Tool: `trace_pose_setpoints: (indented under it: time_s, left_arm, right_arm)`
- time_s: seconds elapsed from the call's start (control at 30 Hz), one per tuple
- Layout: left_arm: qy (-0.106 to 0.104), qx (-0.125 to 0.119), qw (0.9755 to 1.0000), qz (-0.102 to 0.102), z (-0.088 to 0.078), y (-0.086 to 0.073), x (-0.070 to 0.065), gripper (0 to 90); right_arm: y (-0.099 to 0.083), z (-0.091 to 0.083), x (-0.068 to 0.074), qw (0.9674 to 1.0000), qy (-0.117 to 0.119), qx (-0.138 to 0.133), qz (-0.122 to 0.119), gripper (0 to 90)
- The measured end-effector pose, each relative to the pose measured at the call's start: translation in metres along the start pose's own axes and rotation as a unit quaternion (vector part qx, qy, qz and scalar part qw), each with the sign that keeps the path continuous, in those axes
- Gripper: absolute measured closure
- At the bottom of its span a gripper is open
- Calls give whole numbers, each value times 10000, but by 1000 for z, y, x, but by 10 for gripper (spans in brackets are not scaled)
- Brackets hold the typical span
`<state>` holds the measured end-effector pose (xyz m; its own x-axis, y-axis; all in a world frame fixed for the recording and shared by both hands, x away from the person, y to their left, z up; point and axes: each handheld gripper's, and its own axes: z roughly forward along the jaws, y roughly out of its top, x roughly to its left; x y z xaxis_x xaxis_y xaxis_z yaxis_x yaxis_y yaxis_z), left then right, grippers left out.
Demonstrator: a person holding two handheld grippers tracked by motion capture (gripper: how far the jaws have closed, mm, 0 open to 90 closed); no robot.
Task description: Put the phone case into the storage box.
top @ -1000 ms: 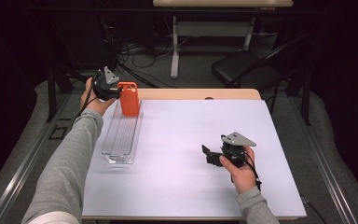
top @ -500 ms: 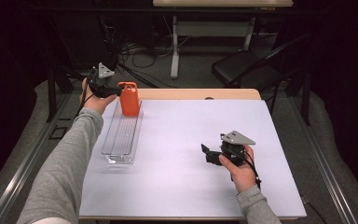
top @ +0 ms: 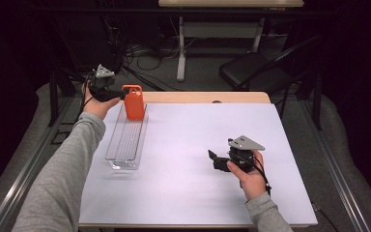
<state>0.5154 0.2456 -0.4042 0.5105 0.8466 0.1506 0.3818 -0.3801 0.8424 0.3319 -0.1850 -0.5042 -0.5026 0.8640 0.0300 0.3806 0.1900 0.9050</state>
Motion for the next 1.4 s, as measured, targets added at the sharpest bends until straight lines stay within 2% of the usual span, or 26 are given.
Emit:
trace_pose_setpoints:
  time_s: [0.13, 0.37, 0.57, 0.73, 1.1, 1.3, 1.4]
  left_arm:
    - [-117, -65, 9998, -148, -5, 2, -1, 287]
    - [-283, -165, 9991, -270, -17, 5, -1, 286]
    - [-332, -98, 9988, -332, -25, 6, -2, 263]
    - [-384, -191, 9978, -501, -30, 6, -2, 245]
    - [-480, -322, 9966, -593, -44, 1, -3, 171]
    - [-613, -397, 9956, -590, -53, -4, -4, 159]
    - [-655, -404, 9957, -521, -58, -7, -7, 159]
  right_arm:
    - [0, -1, 0, 10000, 10, 31, -6, 147]
    - [1, -3, -2, 10000, -22, 21, -9, 146]
    - [2, -6, -1, 10000, -26, 11, -10, 146]
    - [2, -7, 0, 10000, -24, 16, -27, 145]
    - [4, -11, 0, 10000, -54, -5, -45, 145]
    - [6, -13, 0, 10000, -57, -20, -43, 144]
    - [6, -14, 1, 10000, -52, -29, -48, 143]
